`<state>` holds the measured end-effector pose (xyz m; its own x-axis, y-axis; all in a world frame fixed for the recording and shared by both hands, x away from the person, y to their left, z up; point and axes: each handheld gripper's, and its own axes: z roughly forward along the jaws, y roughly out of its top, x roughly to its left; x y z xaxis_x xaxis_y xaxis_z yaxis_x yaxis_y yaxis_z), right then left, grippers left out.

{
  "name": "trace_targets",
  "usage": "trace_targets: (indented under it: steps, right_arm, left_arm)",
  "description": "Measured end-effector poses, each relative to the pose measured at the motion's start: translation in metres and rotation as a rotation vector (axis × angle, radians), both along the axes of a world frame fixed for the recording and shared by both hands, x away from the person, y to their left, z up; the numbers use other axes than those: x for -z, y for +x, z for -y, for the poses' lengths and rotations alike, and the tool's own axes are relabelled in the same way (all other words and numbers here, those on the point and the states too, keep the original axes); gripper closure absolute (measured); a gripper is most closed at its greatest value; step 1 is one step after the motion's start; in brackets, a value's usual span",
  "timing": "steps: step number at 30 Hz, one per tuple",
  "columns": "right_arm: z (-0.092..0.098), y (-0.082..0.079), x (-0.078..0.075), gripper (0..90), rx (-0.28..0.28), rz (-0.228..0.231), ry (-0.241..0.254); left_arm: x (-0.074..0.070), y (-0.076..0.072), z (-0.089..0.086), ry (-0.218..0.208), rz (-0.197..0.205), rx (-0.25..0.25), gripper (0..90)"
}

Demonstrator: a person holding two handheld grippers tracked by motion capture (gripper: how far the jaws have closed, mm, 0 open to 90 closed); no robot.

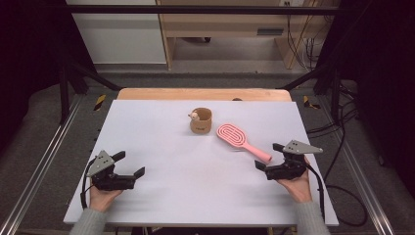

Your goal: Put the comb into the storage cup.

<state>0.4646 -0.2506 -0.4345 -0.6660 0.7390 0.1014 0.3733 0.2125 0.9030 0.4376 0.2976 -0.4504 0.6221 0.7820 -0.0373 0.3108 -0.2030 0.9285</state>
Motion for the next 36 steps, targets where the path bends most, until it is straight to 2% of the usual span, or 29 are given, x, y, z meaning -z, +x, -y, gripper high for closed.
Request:
trace_targets:
  steps: [13,23,25,32,36]
  right_arm:
    - [-0.014,0.014,-0.009,0.5,-0.027,-0.025,-0.098]
    - [-0.029,0.028,-0.021,0.5,-0.062,-0.044,-0.204]
    - [-0.032,0.033,-0.024,0.3,-0.061,-0.05,-0.232]
    - [-0.036,0.042,-0.028,0.6,-0.06,-0.066,-0.279]
    - [-0.037,0.048,-0.029,0.6,-0.058,-0.092,-0.315]
  left_arm:
    - [0.002,0.001,0.001,0.015,-0.003,0.0,1.3]
    - [0.002,0.001,0.0,0.016,-0.002,-0.003,1.3]
    - [0.002,0.001,0.0,0.017,-0.003,-0.004,1.3]
    - [0.002,0.001,0.0,0.015,-0.002,-0.007,1.3]
    - [0.002,0.001,0.0,0.017,-0.002,-0.008,1.3]
